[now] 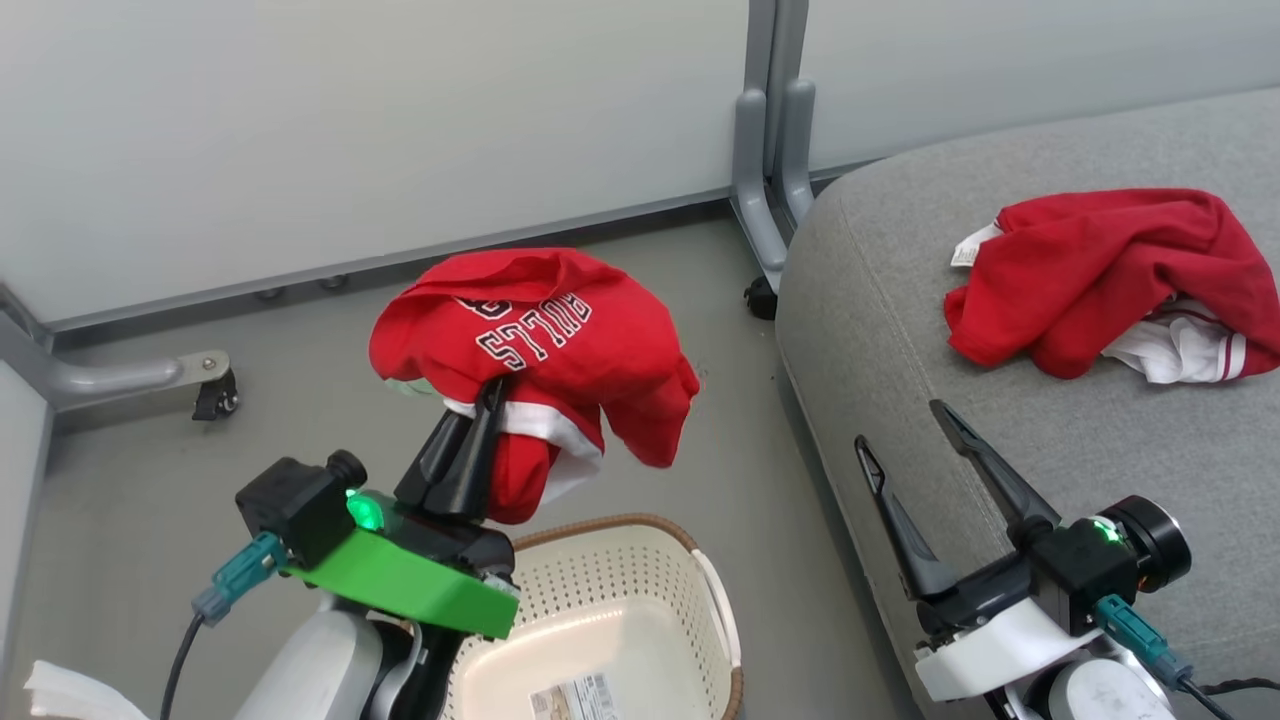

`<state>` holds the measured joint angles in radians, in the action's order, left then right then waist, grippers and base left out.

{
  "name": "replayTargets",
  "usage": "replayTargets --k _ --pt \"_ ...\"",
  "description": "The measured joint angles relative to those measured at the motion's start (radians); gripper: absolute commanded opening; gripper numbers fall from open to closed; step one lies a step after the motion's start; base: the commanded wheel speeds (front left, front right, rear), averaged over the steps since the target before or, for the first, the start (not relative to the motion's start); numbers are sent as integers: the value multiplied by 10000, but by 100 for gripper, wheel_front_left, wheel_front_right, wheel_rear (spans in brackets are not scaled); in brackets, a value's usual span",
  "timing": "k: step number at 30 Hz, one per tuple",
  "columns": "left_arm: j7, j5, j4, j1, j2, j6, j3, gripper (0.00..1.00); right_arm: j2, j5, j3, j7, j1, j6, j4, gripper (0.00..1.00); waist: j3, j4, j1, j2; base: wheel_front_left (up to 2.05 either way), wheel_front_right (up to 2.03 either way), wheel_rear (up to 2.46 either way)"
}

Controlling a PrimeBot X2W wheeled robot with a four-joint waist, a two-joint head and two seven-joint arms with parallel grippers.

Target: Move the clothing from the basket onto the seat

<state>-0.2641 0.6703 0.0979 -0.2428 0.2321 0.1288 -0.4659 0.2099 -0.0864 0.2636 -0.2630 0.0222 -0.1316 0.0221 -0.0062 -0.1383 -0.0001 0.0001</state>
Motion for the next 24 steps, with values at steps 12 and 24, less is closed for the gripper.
replayTargets --k 12,24 --pt "0 688 -2362 435 -399 0 -25 0 8 4 -10 -2 -262 0 -8 100 -247 227 0 0 0 0 0" --pt "2 1114 -3210 154 -817 0 -788 0 19 10 -105 -2 -360 0 -77 100 -308 309 0 0 0 0 0"
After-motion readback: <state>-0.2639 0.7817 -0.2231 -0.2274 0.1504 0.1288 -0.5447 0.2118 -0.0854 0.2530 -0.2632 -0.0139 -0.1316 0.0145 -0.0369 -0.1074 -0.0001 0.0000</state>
